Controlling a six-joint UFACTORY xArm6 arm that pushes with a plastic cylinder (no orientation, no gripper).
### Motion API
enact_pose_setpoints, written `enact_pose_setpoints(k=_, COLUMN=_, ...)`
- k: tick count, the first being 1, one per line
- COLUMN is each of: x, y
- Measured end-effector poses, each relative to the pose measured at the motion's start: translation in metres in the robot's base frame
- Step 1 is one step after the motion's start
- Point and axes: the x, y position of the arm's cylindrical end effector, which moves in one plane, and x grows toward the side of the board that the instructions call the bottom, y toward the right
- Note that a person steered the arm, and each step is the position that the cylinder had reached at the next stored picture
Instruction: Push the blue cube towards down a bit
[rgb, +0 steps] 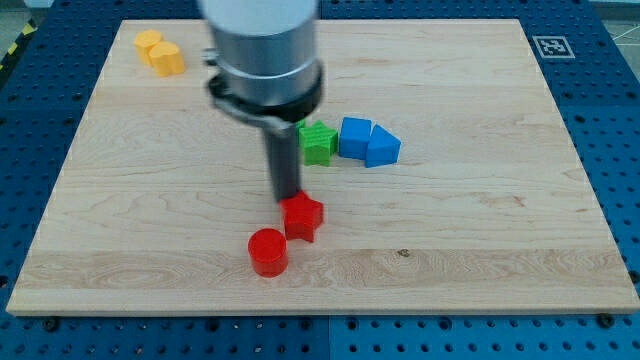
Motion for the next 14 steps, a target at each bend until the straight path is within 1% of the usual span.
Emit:
enact_pose_setpoints(k=1, x=0.000, y=0.044)
enact_pose_setpoints(k=2, x=-0.001, y=0.070)
enact_pose_setpoints(k=3, x=-0.028, y=0.137)
enact_pose_setpoints(k=4, x=-0.031, y=0.145)
enact_pose_setpoints(k=5, x=-0.052, y=0.151)
enact_pose_setpoints(k=6, x=-0.097, y=0.163)
enact_pose_setpoints(k=7, x=-0.129, y=0.163)
enact_pose_setpoints(k=8, x=-0.134, y=0.152)
enact_pose_setpoints(k=14, x=-0.116, y=0.103)
